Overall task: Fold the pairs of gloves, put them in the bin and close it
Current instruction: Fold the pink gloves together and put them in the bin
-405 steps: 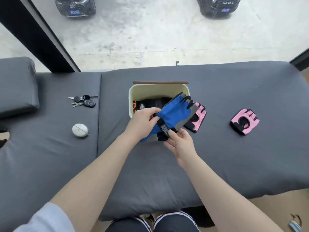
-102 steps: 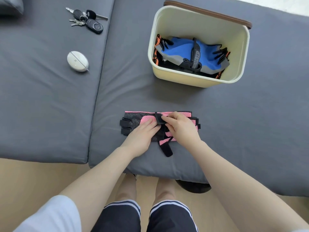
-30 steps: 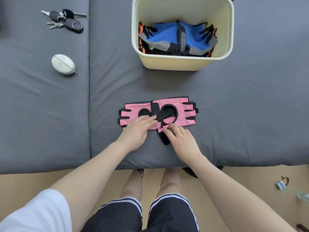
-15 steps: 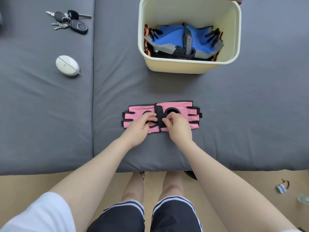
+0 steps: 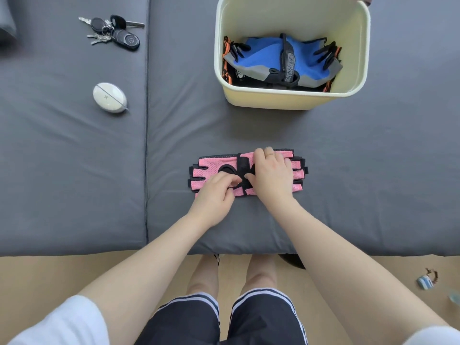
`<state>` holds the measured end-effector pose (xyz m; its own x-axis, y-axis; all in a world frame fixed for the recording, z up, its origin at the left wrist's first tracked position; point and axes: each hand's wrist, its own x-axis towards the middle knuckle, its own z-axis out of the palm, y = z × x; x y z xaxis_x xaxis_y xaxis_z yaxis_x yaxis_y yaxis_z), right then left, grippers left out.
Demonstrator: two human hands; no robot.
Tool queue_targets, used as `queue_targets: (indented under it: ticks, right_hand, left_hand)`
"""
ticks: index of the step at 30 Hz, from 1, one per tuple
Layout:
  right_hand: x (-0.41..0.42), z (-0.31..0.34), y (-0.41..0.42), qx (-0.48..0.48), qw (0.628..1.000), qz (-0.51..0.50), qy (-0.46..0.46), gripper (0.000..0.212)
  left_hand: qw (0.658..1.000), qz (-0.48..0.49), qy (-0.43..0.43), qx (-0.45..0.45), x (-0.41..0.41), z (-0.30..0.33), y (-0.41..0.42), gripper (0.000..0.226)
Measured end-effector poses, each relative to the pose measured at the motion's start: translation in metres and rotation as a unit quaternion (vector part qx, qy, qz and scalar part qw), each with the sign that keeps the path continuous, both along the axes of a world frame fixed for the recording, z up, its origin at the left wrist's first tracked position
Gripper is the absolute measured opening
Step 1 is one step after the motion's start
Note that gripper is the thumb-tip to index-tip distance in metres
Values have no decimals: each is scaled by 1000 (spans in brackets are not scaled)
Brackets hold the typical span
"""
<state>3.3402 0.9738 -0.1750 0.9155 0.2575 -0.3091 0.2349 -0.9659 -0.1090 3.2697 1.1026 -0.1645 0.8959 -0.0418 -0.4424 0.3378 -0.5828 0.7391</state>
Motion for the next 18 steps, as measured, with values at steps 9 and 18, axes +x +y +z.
queue_targets:
  ticks: [9,18]
  right_hand:
    - [5,1,-13,18,991,83,102,62]
    - [-20,21,-10,174,951,-176,185,22]
  left_hand:
    - [940,191,266,-95,-18,3,-16,23]
    - [794,503,213,-266,-19,2,-42,30]
